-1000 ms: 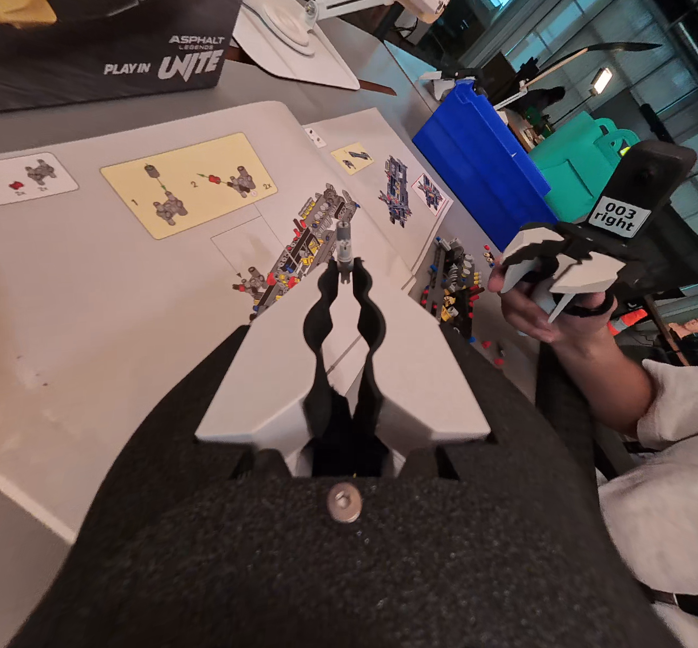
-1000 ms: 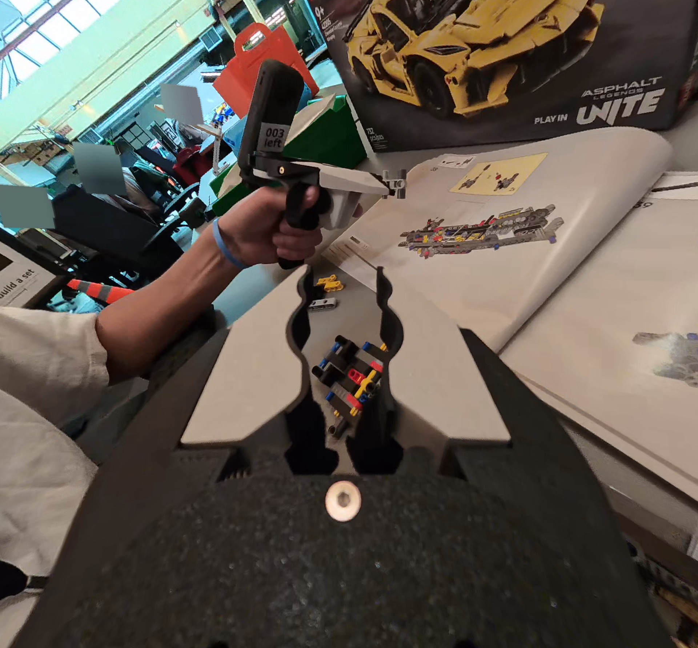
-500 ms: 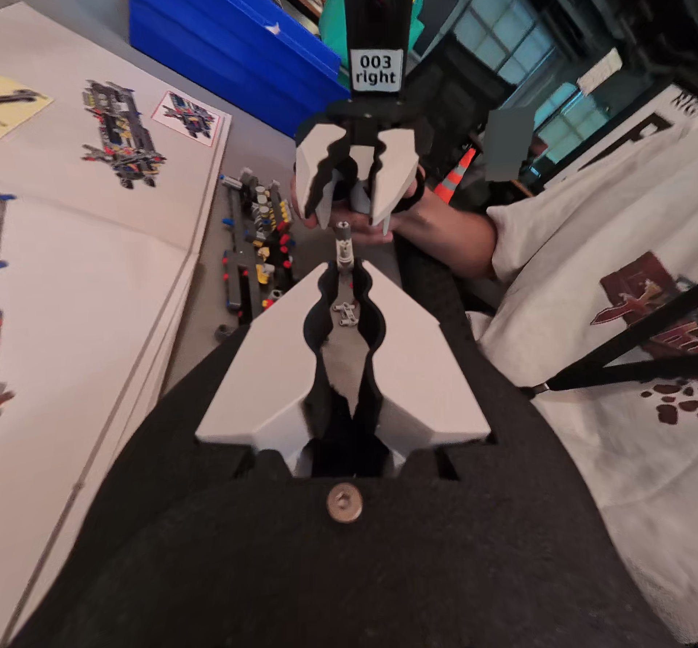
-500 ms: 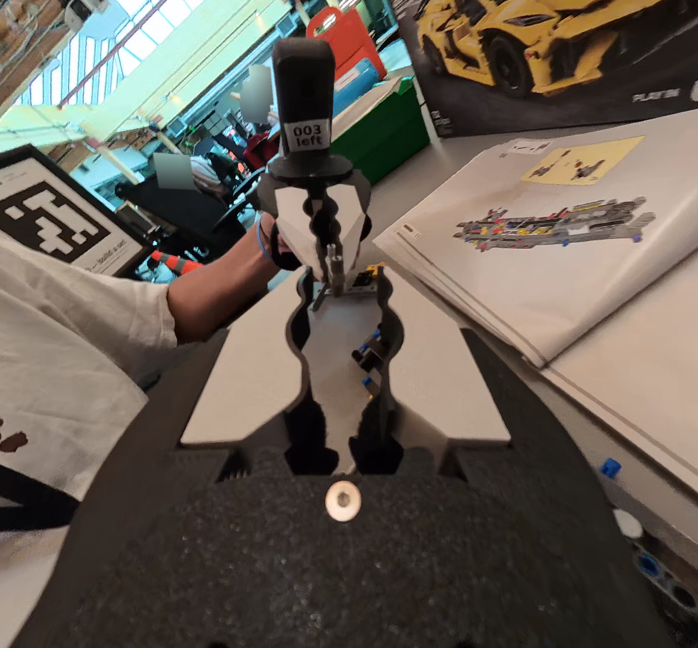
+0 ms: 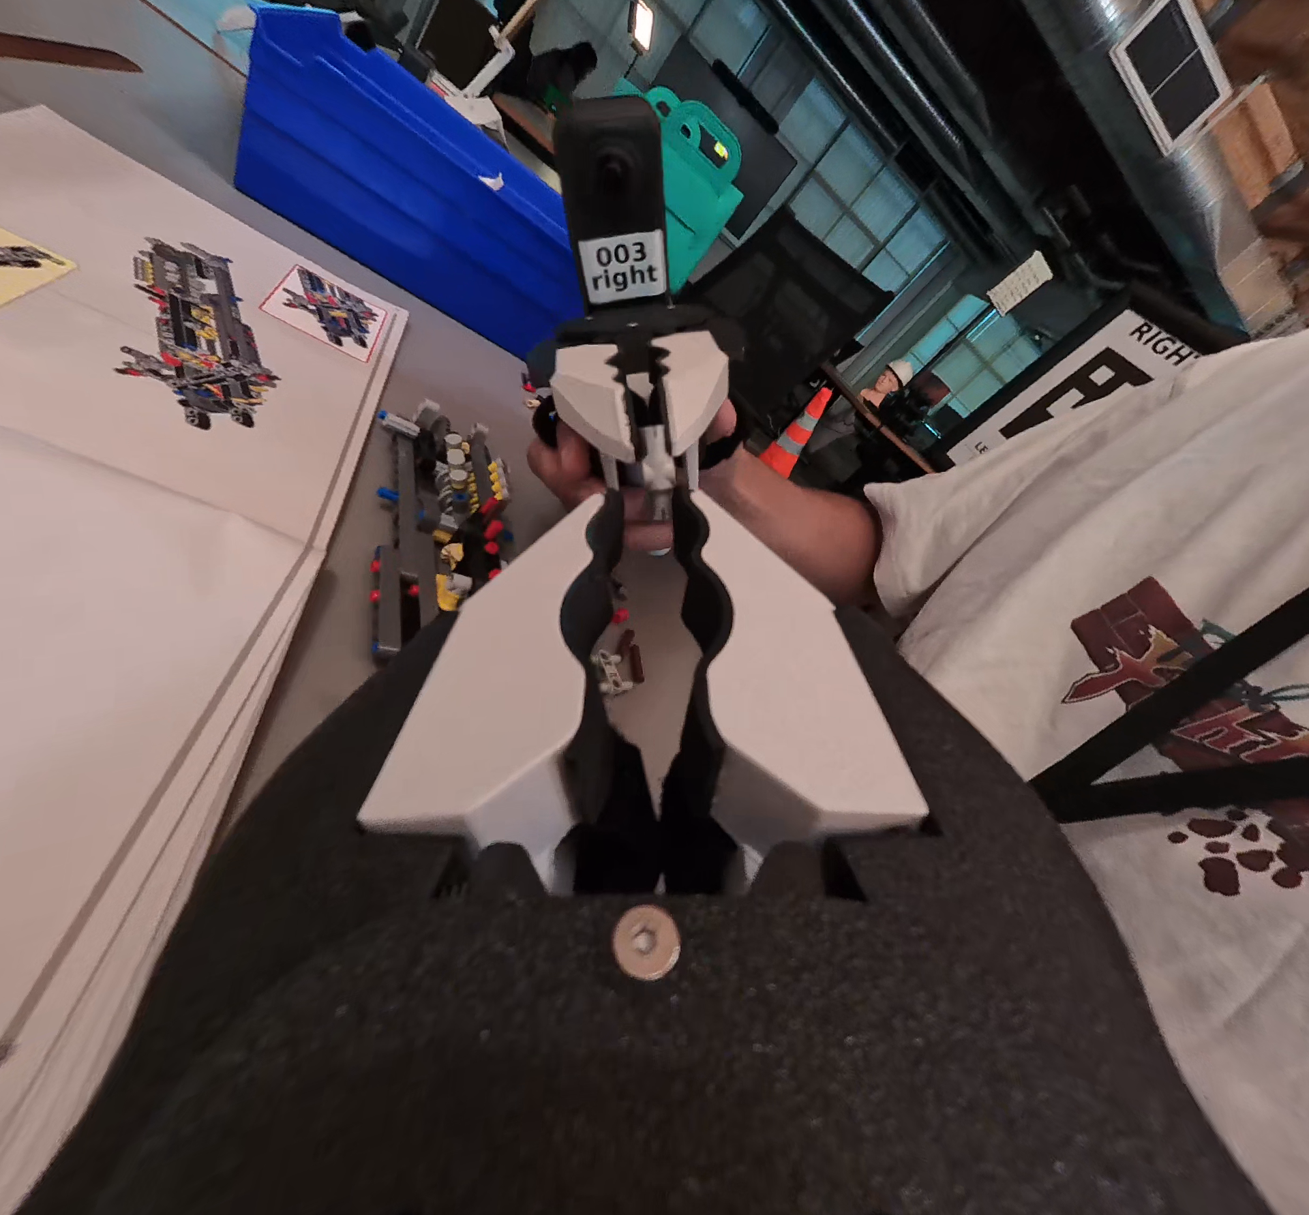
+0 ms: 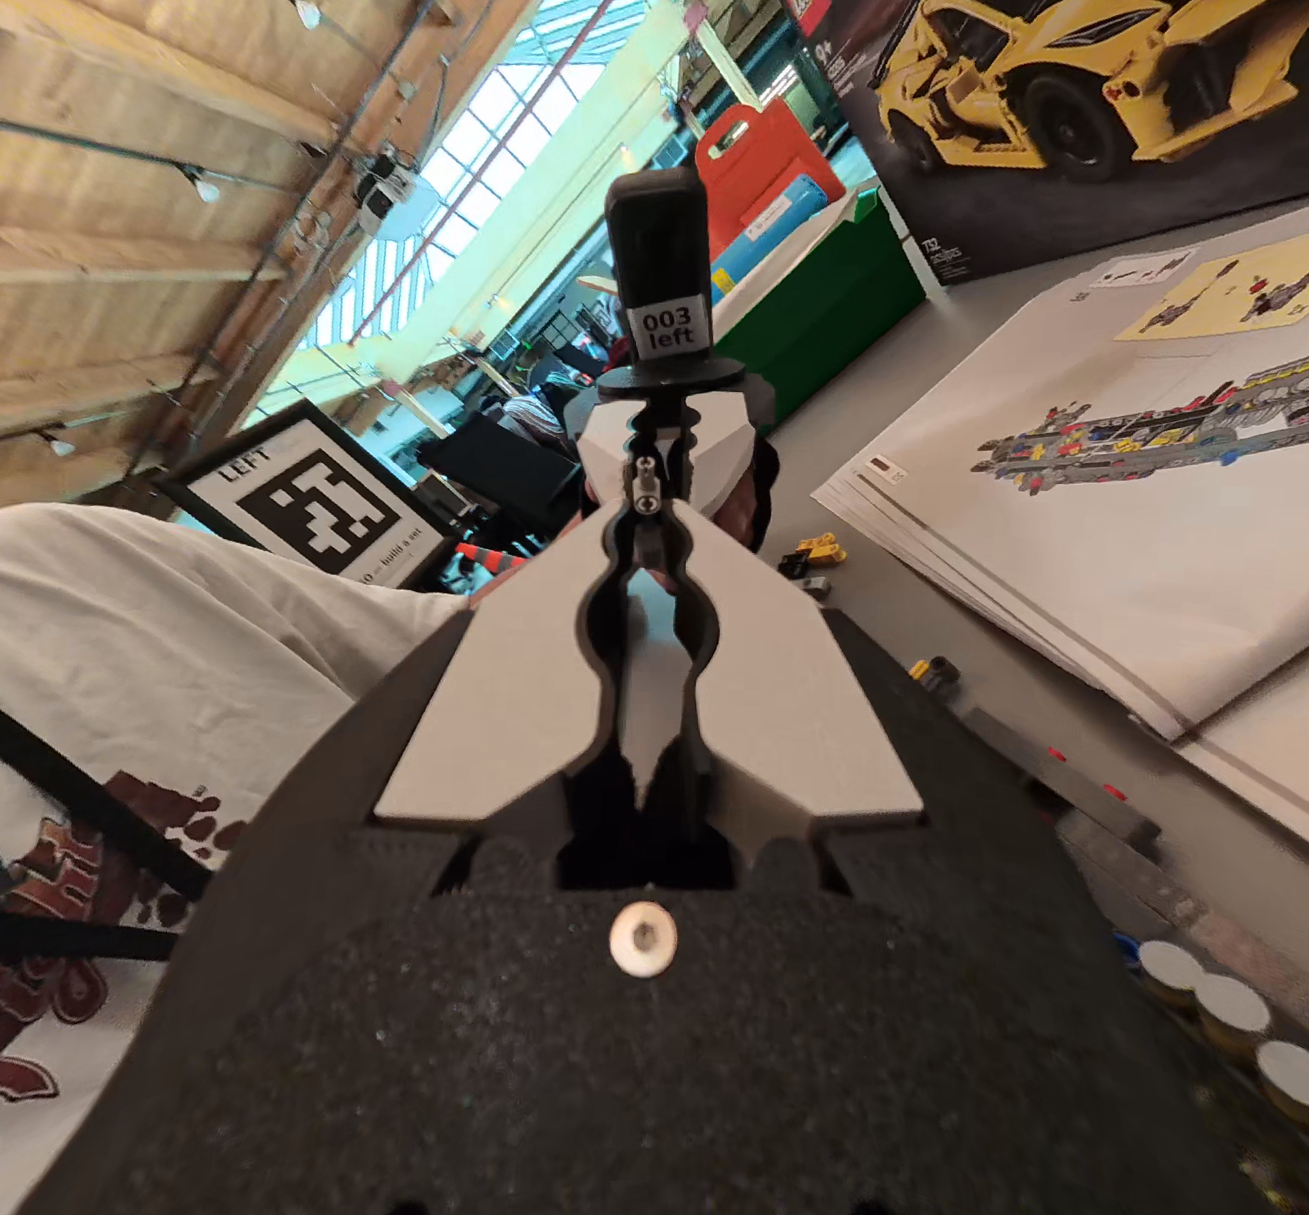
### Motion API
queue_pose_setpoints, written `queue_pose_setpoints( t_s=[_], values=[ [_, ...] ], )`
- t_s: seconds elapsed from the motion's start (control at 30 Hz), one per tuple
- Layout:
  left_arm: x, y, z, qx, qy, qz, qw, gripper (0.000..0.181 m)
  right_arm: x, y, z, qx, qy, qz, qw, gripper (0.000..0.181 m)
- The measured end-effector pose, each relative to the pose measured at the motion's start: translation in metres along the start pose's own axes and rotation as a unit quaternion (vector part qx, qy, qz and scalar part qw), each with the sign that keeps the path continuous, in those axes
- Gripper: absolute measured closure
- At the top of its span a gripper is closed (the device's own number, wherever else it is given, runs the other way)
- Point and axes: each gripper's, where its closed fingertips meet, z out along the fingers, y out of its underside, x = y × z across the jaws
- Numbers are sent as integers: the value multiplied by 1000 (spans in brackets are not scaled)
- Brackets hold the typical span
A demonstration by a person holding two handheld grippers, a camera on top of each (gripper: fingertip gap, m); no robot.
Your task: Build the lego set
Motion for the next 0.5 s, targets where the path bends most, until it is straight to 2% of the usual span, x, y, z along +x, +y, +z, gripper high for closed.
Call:
queue_pose_setpoints(
  t_s=[0.1,0.23,0.33,0.43,0.5],
  values=[
    [0,0,1,0,-12,24,1000,177,2,-2,-1,7,0,8,1000,177],
    [-1,1,2,-5,-23,37,999,178,3,-1,-2,1,6,1,1000,177],
    [0,3,2,-9,-22,42,999,178,2,1,-2,-10,19,-36,999,176],
    [4,9,6,-24,-12,37,999,178,-1,10,2,-40,20,-58,997,168],
    [5,13,9,-34,-8,37,999,178,-2,14,4,-49,24,-69,996,176]
  ],
)
